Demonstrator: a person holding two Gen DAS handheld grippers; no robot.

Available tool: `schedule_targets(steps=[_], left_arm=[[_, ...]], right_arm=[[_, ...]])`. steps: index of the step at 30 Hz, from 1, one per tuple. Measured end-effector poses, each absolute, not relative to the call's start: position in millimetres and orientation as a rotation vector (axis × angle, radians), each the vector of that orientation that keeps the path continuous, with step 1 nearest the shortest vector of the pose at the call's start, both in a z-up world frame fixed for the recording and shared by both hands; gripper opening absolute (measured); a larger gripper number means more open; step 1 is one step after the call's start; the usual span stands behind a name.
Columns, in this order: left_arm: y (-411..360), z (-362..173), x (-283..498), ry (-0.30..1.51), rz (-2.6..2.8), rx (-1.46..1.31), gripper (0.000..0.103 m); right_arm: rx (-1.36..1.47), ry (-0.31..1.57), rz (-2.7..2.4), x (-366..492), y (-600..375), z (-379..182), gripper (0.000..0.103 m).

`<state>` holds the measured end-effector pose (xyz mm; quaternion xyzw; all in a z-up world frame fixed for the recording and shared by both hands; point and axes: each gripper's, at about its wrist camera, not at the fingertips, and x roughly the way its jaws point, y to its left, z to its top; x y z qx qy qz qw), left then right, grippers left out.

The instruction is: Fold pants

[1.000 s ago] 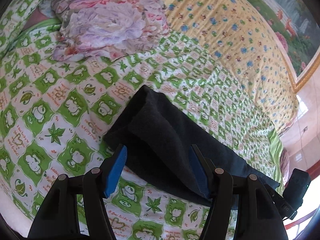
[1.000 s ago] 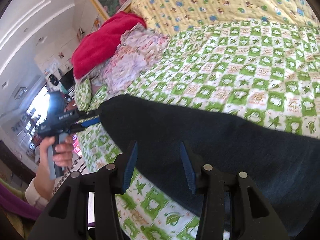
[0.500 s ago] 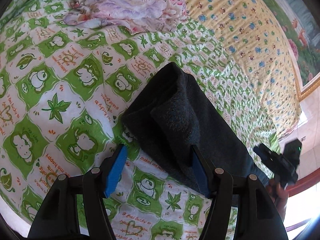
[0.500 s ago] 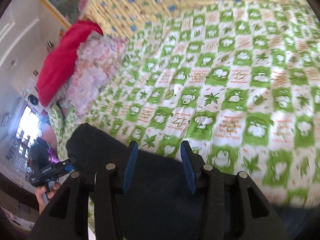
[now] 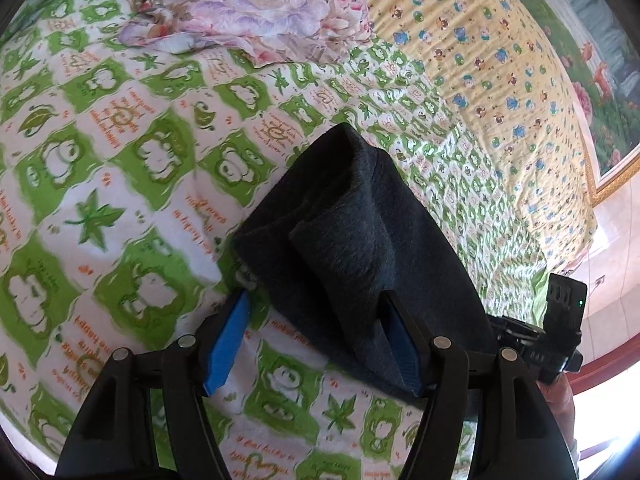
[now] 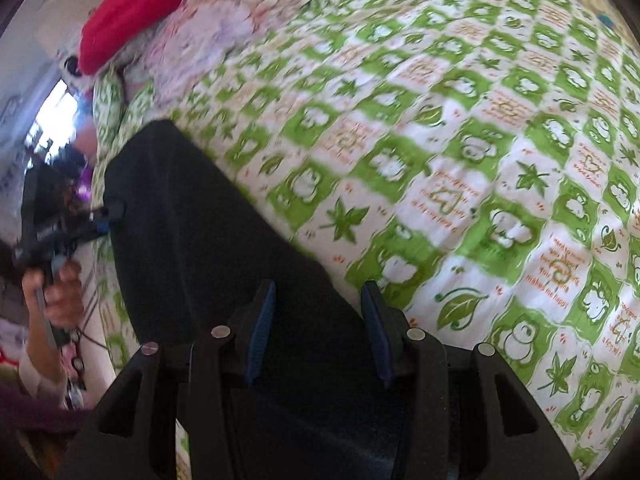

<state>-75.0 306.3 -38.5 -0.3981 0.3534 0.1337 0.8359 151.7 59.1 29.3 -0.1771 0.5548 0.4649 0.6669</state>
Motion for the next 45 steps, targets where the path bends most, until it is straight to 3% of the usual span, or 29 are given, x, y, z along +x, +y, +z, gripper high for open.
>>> schedule_targets(steps=[4,6,8,9,12,16,24,27,28,29,32,39,45], left_arm=[[300.9,-37.7,-61.8,0.738,0.295,-0.799,0.065],[299.0,-37.7,-57.4,0.738,0.303,-0.77,0.046],[300.9,-35.9,-58.1,0.728,0.283,-0.781,0.02],[302.1,-32.1,-61.7,0.705,0.248,-0.805,0.02],[295.2,-8.5,-75.1,0.645,0.213,-0.775,0.019],[286.2,11.2,-79.7,0.617,0.175,-0.738,0.019],[311.5,-20.2,-63.6,0.694,0.196,-0.696,0.021],[316.8,-36.9,-61.5,0.727,0.207,-0.671,0.03],[317.1,-38.2,-63.8,0.726,0.213,-0.675,0.034],[317.1,-38.3,-67.8,0.72,0.22,-0.678,0.037],[316.2,-31.3,-83.0,0.698,0.285,-0.659,0.049],[309.4,3.1,-119.0,0.615,0.398,-0.641,0.051],[297.8,31.4,-118.1,0.563,0.336,-0.661,0.057]], right_arm=[[-0.431,1.255,1.061,152.2,67.1,27.1,0.044],[-0.447,1.247,1.078,150.8,74.0,27.3,0.028],[-0.468,1.22,1.088,145.3,78.1,32.4,0.018],[-0.499,1.181,1.078,141.5,79.6,39.4,0.017],[-0.439,1.048,1.037,148.5,71.5,75.6,0.008],[-0.36,0.952,0.977,159.1,69.8,101.1,0.008],[-0.389,1.028,0.928,159.2,87.8,41.1,0.009],[-0.28,1.047,0.909,165.7,71.7,34.2,0.026],[-0.265,1.054,0.886,166.5,66.6,34.6,0.04],[-0.252,1.053,0.869,165.3,63.2,35.7,0.042],[-0.185,1.023,0.868,155.7,41.5,50.0,0.042],[-0.063,0.952,0.84,123.2,-18.7,85.1,0.043],[0.031,0.969,0.781,100.9,-64.5,88.8,0.05]])
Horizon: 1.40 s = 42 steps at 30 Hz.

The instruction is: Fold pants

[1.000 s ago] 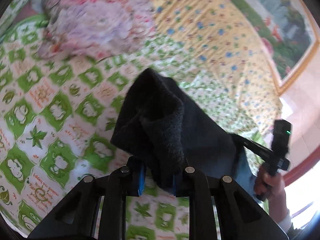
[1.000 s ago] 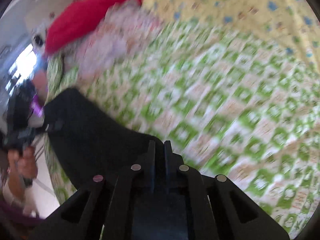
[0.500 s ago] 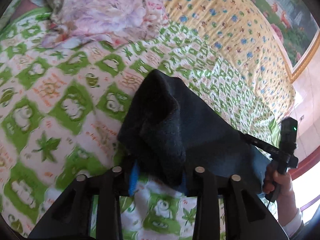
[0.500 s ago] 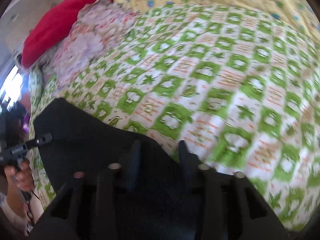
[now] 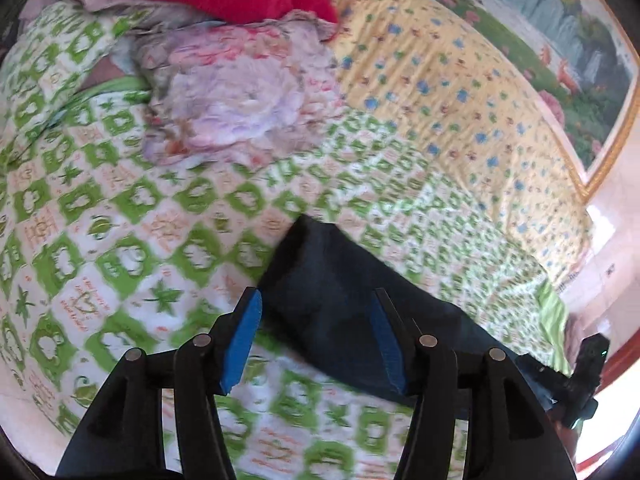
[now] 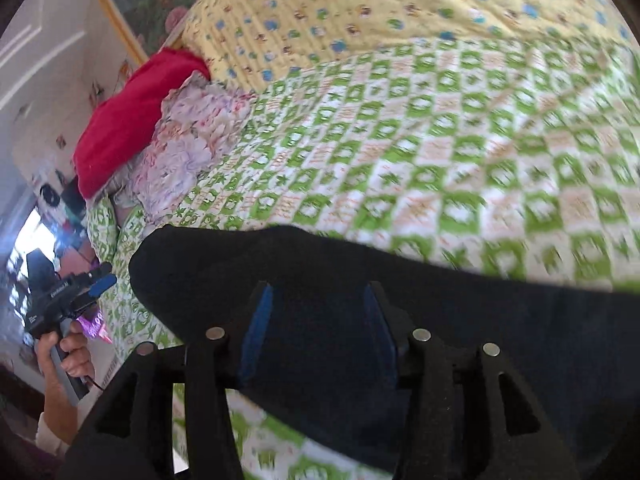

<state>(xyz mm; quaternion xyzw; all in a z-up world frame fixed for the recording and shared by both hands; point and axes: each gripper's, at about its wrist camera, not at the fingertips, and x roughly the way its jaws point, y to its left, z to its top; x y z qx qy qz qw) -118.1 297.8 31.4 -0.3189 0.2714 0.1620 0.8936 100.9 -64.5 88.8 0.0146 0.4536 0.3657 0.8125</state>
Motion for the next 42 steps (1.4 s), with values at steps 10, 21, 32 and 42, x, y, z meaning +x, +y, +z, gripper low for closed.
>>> schedule_targets(steps=[10,21,32,42], left_arm=[[239.7,33.0,-77.6,0.642,0.197,-0.602,0.062],[172.7,26.5,-32.8,0.733,0.029,-0.545,0.064],[97.1,37.3,17.9,0.795,-0.157,-0.401,0.068],[4.4,29.8,54.7,0.884,-0.401,-0.221,0.069]], right_arm=[[0.113,0.955,0.679,63.2,-132.5,92.8,0.05],[0.228,0.924,0.499,40.0,-214.8,95.4,0.052],[0.315,0.882,0.345,27.5,-272.6,94.9,0.052],[0.378,0.832,0.263,43.6,-303.5,99.4,0.052]])
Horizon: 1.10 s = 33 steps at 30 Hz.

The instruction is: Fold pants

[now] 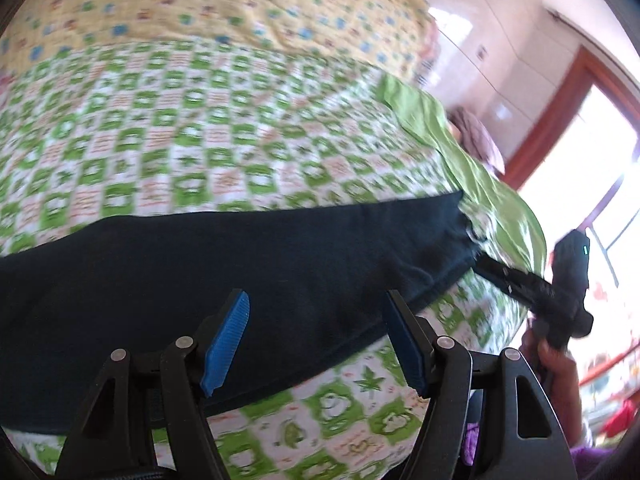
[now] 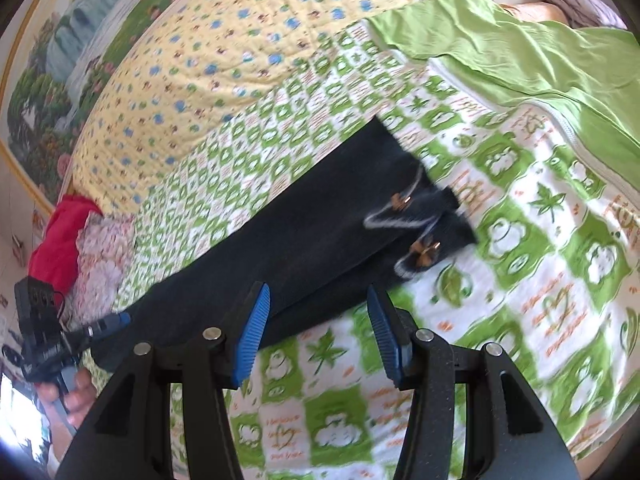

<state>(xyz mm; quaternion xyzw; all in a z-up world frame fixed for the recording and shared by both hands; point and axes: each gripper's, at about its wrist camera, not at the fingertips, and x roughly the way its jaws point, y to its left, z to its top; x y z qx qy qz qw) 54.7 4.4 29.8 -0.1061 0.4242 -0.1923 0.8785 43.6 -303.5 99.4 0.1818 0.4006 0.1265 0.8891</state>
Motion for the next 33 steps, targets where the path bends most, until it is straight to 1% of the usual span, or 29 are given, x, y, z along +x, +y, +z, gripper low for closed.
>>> schedule_targets(steps=[8,13,15,16,19,20,21,23,24,25,26,29,32,33], left_arm=[[-83.7,9.0,71.0,0.942,-0.577,0.021,0.069],[-115.0,-8.7,83.0,0.98,-0.593,0.156,0.068],[-121.2,-18.6,86.8,1.006,-0.589,0.2,0.057],[-122.2,-22.5,88.9,1.02,-0.583,0.213,0.048],[-119.2,-26.7,95.0,1.035,-0.59,0.203,0.042],[-117.4,-26.0,96.2,1.038,-0.6,0.191,0.037],[-115.7,-25.1,97.1,1.042,-0.61,0.182,0.035],[-113.9,-23.5,97.7,1.045,-0.628,0.174,0.025],[-112.9,-22.3,97.1,1.044,-0.638,0.178,0.025],[-113.1,-21.6,96.2,1.041,-0.642,0.184,0.021],[-114.5,-20.5,94.9,1.04,-0.649,0.191,0.017],[-116.1,-17.8,91.5,1.034,-0.657,0.209,0.017],[-115.8,-16.3,90.0,1.03,-0.658,0.229,0.018],[-114.6,-16.8,91.4,1.037,-0.652,0.229,0.02]], right_arm=[[0.44,0.806,0.235,59.1,-322.9,102.0,0.052],[0.495,0.797,0.231,66.7,-331.9,98.9,0.052],[0.505,0.798,0.233,69.2,-333.5,96.2,0.052],[0.507,0.797,0.233,69.8,-333.6,95.2,0.051],[0.504,0.793,0.227,70.4,-333.2,93.8,0.044],[0.504,0.792,0.226,70.2,-333.5,93.5,0.039],[0.505,0.789,0.226,69.9,-334.4,93.2,0.035],[0.506,0.789,0.221,70.4,-335.7,93.1,0.024],[0.512,0.784,0.223,69.5,-337.1,93.5,0.021],[0.515,0.781,0.227,68.8,-337.9,94.1,0.019],[0.515,0.777,0.229,68.0,-338.8,94.9,0.015],[0.495,0.759,0.233,63.9,-337.6,100.6,0.01],[0.486,0.754,0.241,63.0,-336.2,103.4,0.009],[0.483,0.753,0.241,62.7,-335.1,103.6,0.009]])
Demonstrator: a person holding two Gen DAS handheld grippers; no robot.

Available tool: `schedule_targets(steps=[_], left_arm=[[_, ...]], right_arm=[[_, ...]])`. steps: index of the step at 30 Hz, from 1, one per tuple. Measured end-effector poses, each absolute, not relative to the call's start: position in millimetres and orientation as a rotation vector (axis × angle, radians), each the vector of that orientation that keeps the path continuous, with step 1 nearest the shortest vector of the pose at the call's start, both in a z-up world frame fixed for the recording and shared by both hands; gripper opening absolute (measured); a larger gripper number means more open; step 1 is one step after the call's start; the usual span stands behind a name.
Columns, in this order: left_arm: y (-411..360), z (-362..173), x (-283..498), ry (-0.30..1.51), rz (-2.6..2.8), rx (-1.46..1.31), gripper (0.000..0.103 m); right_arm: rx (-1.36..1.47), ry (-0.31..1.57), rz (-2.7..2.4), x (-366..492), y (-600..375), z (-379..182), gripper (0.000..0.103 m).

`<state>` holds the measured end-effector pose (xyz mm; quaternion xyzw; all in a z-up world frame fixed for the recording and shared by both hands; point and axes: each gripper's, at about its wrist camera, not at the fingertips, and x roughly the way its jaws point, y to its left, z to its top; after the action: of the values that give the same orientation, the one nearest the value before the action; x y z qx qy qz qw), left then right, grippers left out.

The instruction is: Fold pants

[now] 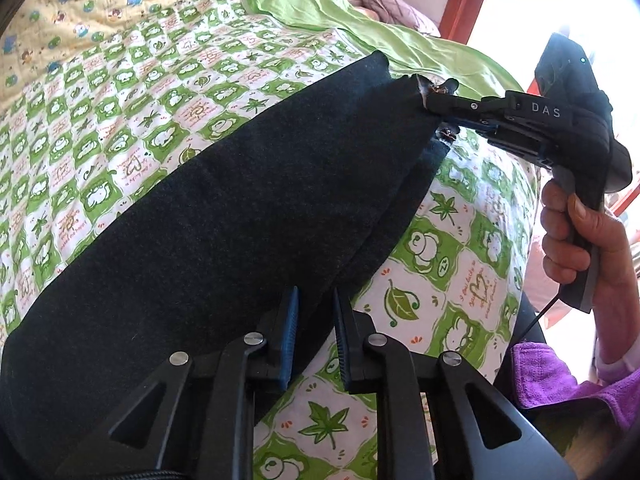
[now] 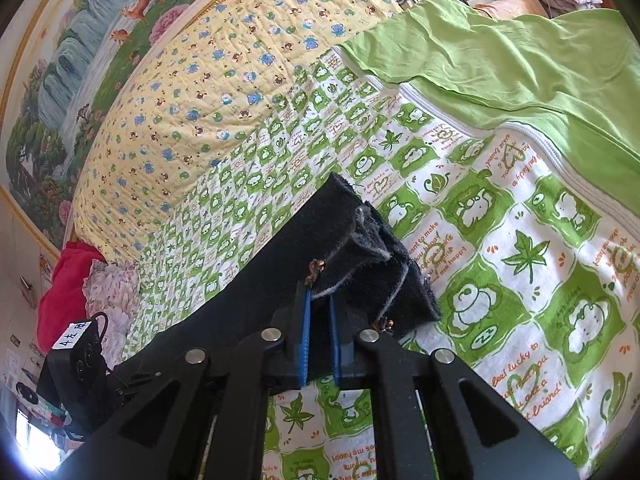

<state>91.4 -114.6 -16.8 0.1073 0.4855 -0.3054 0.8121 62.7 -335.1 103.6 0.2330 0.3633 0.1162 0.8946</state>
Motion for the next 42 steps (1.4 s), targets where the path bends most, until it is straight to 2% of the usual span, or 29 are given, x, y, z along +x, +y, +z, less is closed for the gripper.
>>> schedule_targets(steps=[5,9,11,14,16,25,30,35,39,42], left_arm=[[-112.4,-15.6,90.5,1.035,-0.638,0.284,0.028],[-109.9,-17.0,92.5,1.056,-0.646,0.302,0.029],[-108.0,-16.5,93.0,1.059,-0.653,0.306,0.018],[-106.3,-15.4,91.6,1.051,-0.662,0.342,0.008],[-105.9,-15.9,91.4,1.049,-0.673,0.346,0.005],[-102.1,11.5,77.6,0.991,-0.704,0.318,0.003],[-102.6,1.9,73.6,1.013,-0.722,0.325,0.003],[-112.3,-15.4,78.1,1.053,-0.703,0.357,0.008],[-115.1,3.7,78.4,1.024,-0.732,0.343,0.012],[-116.0,18.1,91.6,1.009,-0.739,0.307,0.025]], right_arm=[[0.479,0.762,0.239,65.4,-333.6,102.1,0.009],[0.566,0.801,0.247,72.8,-340.6,93.3,0.009],[0.572,0.803,0.242,73.9,-341.4,92.3,0.009],[0.578,0.801,0.245,75.3,-340.5,91.7,0.009],[0.55,0.794,0.251,75.9,-336.1,93.9,0.009],[0.463,0.732,0.278,56.7,-328.1,118.5,0.006],[0.472,0.754,0.257,50.9,-338.2,111.5,0.006],[0.506,0.817,0.223,63.4,-344.9,88.7,0.008],[0.526,0.83,0.201,57.4,-350.7,87.4,0.014],[0.524,0.811,0.191,45.9,-354.7,93.4,0.024]])
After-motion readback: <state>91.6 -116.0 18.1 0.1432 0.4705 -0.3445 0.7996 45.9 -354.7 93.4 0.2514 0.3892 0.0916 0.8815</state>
